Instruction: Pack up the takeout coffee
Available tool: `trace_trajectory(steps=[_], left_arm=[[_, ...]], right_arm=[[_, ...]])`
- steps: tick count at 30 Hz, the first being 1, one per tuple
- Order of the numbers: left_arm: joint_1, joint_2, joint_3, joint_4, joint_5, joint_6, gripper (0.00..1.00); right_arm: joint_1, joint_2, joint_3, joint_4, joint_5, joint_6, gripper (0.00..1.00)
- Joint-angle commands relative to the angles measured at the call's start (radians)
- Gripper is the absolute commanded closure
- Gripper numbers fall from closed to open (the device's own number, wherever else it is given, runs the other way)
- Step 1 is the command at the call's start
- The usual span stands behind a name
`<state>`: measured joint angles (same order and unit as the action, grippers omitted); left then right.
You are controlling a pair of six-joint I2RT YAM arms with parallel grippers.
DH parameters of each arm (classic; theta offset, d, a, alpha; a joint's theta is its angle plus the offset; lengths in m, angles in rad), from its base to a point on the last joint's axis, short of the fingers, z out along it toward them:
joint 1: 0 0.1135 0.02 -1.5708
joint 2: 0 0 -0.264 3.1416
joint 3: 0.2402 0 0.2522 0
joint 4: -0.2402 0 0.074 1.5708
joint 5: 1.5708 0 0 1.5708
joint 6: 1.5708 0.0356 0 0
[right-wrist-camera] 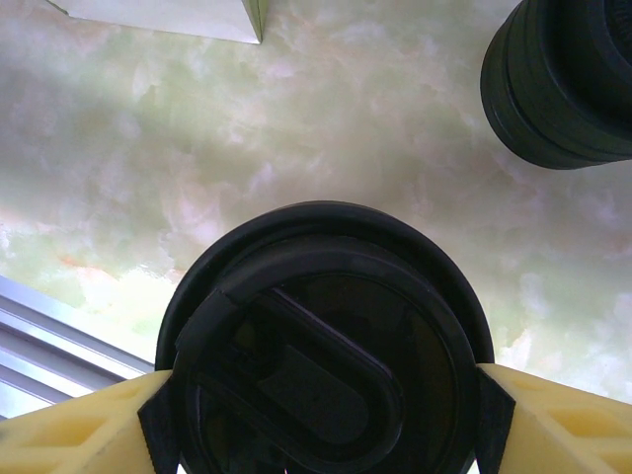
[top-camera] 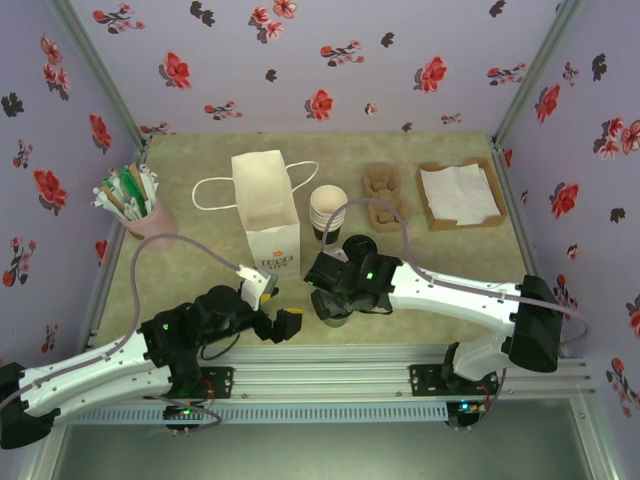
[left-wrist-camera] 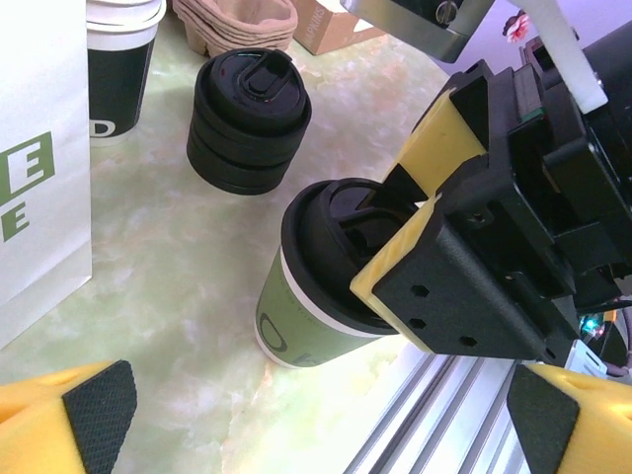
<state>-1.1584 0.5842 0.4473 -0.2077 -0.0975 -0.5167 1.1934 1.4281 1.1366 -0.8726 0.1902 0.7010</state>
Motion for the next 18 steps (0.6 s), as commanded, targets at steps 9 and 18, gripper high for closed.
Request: trace_trajectory(steps=[9, 18], left_arm=[[0.011, 0.004, -0.016, 0.045, -0.013, -0.003, 0.0], [0.012, 0.004, -0.024, 0.053, -0.013, -0.009, 0.01]], right_arm=[[0.027, 0.054, -0.104, -0.118, -0.002, 0.015, 0.26], [0.041, 0.075, -0.11, -0.134, 0.008, 0.007, 0.25]])
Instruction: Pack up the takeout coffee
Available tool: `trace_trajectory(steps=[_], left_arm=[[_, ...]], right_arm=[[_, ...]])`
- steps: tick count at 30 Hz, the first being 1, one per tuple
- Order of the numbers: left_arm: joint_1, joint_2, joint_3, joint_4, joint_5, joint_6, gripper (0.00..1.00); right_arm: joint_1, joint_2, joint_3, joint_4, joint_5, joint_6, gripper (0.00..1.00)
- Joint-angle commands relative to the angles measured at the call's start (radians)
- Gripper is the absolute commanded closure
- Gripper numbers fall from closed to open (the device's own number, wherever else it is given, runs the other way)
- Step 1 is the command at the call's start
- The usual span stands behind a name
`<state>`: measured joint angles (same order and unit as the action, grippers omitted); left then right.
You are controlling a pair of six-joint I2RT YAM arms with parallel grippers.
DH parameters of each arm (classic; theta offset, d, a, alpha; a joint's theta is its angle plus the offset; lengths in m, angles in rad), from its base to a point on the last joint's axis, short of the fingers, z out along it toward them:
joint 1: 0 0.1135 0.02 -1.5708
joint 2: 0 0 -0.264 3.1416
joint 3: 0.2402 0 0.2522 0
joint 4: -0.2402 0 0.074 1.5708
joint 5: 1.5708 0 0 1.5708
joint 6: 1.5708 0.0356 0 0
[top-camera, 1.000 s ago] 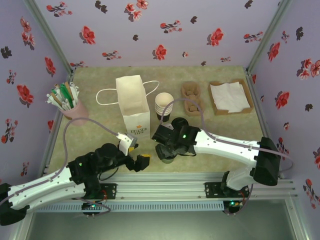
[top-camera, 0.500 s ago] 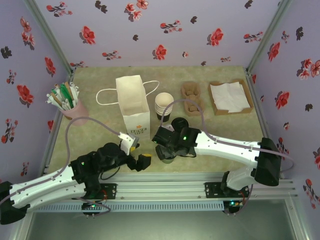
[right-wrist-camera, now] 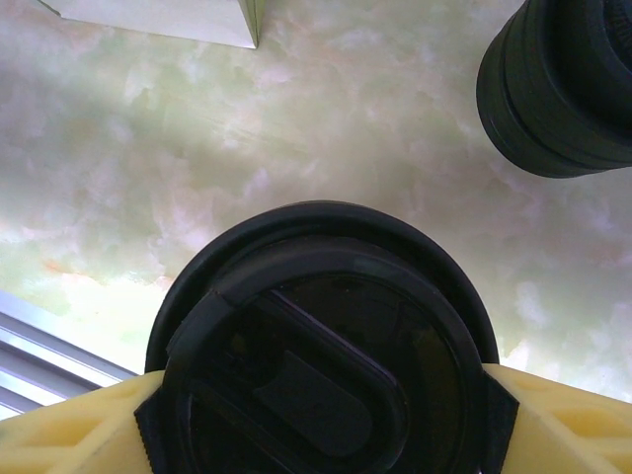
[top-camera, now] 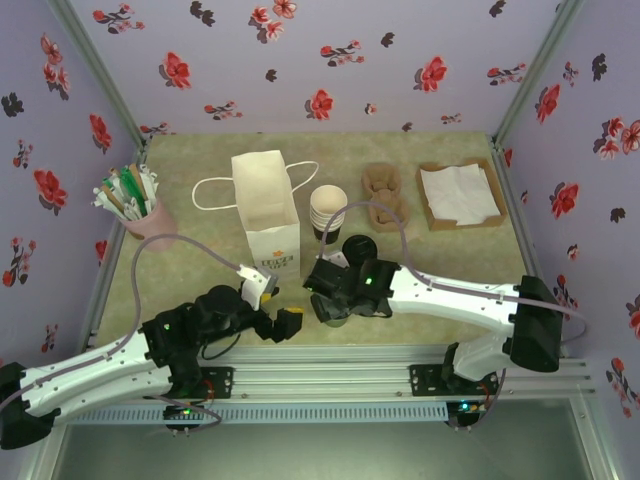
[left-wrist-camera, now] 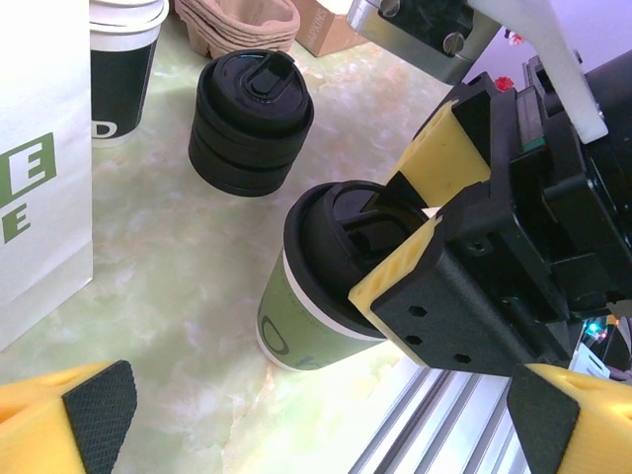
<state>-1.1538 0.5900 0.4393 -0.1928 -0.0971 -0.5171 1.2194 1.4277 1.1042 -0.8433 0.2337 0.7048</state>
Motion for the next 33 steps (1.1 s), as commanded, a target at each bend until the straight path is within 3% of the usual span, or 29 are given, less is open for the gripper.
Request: trace_trajectory(steps=[1, 33], left_arm=[[0.008, -0.002, -0.017, 0.038, -0.013, -0.009, 0.0], [0.014, -0.005, -0.025, 0.047, -0.01, -0.009, 0.0]], right_arm=[[0.017, 0.08, -0.077, -0.164, -0.035, 0.002, 0.25], [0.036, 0.033, -0.184, -0.047, -0.007, 0.051, 0.24]])
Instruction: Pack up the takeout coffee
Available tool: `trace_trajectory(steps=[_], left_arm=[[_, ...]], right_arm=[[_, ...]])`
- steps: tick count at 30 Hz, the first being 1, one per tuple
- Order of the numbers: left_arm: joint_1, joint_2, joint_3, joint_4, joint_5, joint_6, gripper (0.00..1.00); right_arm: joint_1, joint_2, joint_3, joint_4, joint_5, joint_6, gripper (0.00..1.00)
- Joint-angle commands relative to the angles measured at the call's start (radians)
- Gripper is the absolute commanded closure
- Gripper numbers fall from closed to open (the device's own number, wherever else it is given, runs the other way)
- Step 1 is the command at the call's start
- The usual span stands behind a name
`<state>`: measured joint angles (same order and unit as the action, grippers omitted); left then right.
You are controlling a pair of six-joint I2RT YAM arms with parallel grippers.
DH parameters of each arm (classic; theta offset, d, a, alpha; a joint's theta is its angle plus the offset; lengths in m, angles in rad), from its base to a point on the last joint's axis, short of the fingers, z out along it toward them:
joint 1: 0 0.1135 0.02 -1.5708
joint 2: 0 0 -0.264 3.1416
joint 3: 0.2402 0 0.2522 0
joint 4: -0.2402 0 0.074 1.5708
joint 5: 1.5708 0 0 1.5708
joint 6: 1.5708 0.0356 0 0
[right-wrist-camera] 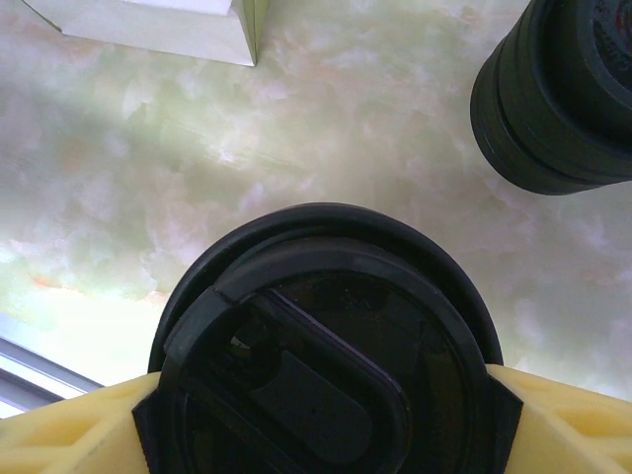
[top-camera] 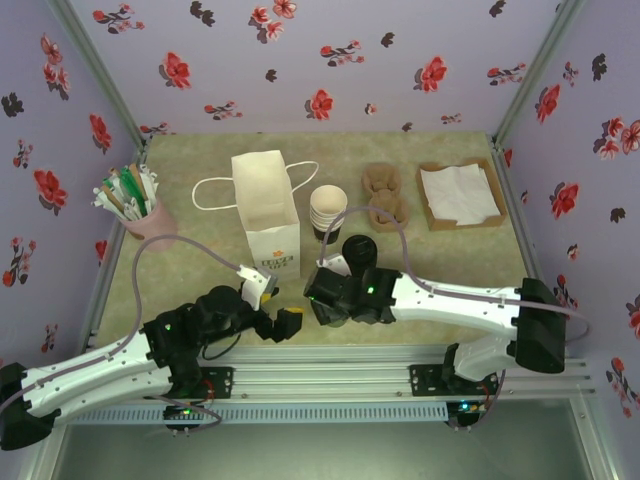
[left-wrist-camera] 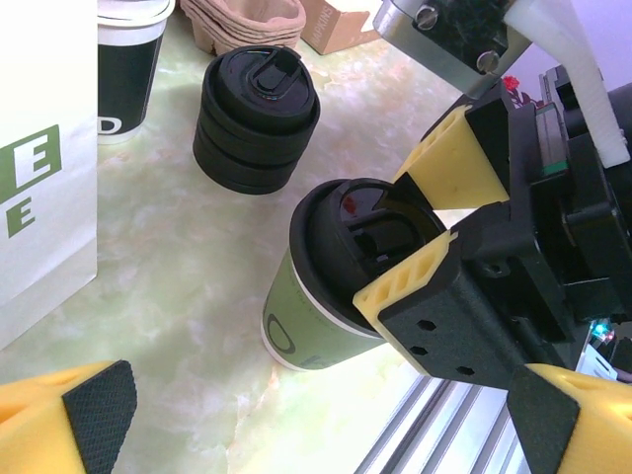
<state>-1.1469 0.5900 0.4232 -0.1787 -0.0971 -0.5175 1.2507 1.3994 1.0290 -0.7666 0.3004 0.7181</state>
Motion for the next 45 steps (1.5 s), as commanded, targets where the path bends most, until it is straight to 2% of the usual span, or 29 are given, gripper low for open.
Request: trace_trajectory(steps=[1, 8, 17, 27, 37, 45], left_arm=[[0.008, -0.005, -0.01, 0.034, -0.01, -0.008, 0.0], [0.008, -0.006, -0.012, 0.036, -0.009, -0.01, 0.0], [0.009, -0.004, -0.011, 0.039, -0.009, -0.01, 0.0], [0.009, -0.001, -0.014, 0.041, -0.009, -0.01, 0.01], [0.017, 0.028, 0.014, 0.027, -0.013, -0.013, 0.0], [0.023, 0.034, 0.026, 0.013, -0.015, -0.018, 0.01]], right_arm=[[0.005, 0.057, -0.116, -0.115, -0.075, 0.04, 0.24], [0.005, 0.061, -0.13, -0.094, -0.071, 0.041, 0.24], [0.005, 0.022, -0.023, -0.188, 0.01, 0.041, 0.21], [0.004, 0.023, -0.083, -0.133, -0.028, 0.051, 0.2], [0.004, 0.014, 0.083, -0.225, 0.028, 0.01, 0.14], [0.002, 0.023, 0.126, -0.219, 0.056, -0.016, 0.08]])
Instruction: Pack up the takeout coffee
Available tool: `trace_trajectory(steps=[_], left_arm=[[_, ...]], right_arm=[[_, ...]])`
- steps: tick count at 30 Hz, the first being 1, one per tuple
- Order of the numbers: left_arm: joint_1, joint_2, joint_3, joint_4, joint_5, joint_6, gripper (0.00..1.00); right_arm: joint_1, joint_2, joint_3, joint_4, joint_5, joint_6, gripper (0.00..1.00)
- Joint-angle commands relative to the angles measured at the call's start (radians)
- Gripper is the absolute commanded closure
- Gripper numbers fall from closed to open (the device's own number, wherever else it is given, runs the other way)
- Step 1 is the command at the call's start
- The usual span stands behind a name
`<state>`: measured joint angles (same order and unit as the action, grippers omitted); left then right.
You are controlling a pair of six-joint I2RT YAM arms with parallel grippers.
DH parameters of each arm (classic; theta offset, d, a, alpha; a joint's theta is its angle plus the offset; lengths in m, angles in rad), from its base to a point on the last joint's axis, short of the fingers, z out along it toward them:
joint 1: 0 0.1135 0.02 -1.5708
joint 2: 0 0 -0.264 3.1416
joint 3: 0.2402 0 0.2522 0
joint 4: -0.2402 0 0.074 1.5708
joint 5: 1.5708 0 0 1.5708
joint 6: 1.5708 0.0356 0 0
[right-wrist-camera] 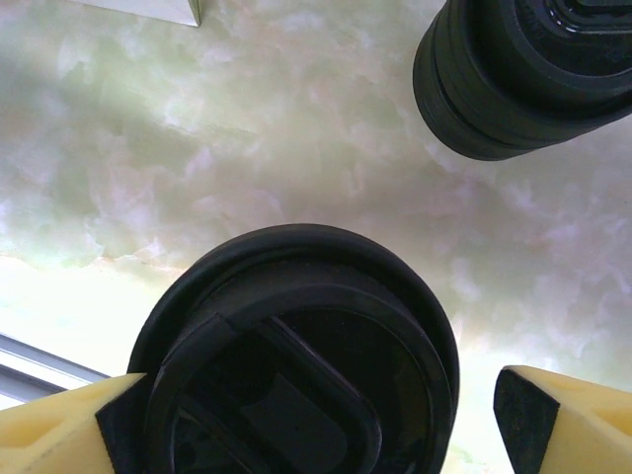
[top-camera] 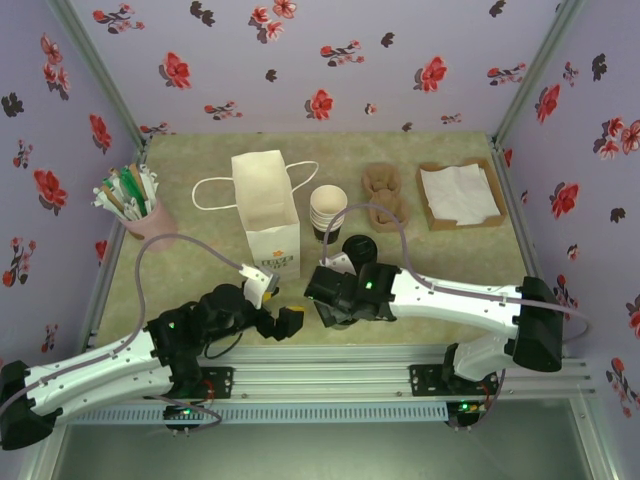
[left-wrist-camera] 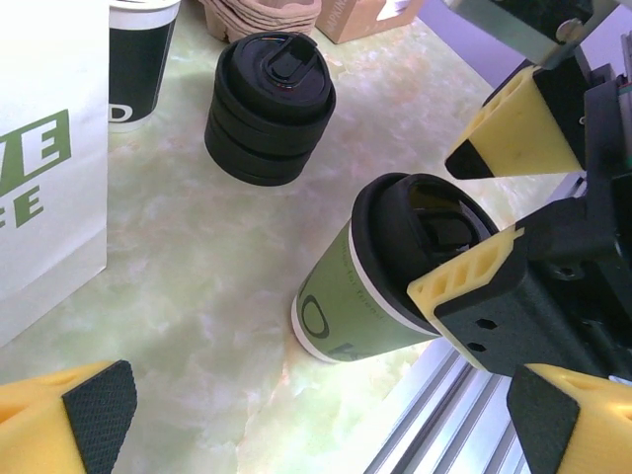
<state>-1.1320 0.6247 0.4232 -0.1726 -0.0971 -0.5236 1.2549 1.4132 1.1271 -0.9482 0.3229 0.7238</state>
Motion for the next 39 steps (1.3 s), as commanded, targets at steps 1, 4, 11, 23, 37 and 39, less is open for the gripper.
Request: trace_trajectory(steps=[1, 4, 11, 23, 37, 39], left_arm=[[0.009, 0.001, 0.027, 0.006, -0.015, -0.011, 0.0], [0.011, 0.003, 0.029, 0.004, -0.015, -0.013, 0.01], [0.015, 0.003, 0.031, -0.007, -0.016, -0.02, 0.0], [0.015, 0.035, 0.147, -0.144, -0.014, -0.048, 0.31], [-0.089, 0.283, 0.39, -0.263, -0.021, -0.103, 0.68], [-0.095, 0.316, 0.401, -0.26, -0.021, -0.105, 0.67]], right_arm=[[-0.004, 0.009, 0.029, -0.034, 0.031, -0.025, 0.07], [-0.012, 0.011, 0.031, -0.032, 0.028, -0.03, 0.06], [-0.012, -0.002, 0.048, -0.022, 0.018, -0.037, 0.07], [-0.012, -0.159, 0.002, -0.048, 0.023, 0.064, 0.14], [-0.027, -0.554, -0.362, 0.236, -0.11, 0.31, 0.98], [-0.027, -0.571, -0.398, 0.246, -0.115, 0.338, 0.99]])
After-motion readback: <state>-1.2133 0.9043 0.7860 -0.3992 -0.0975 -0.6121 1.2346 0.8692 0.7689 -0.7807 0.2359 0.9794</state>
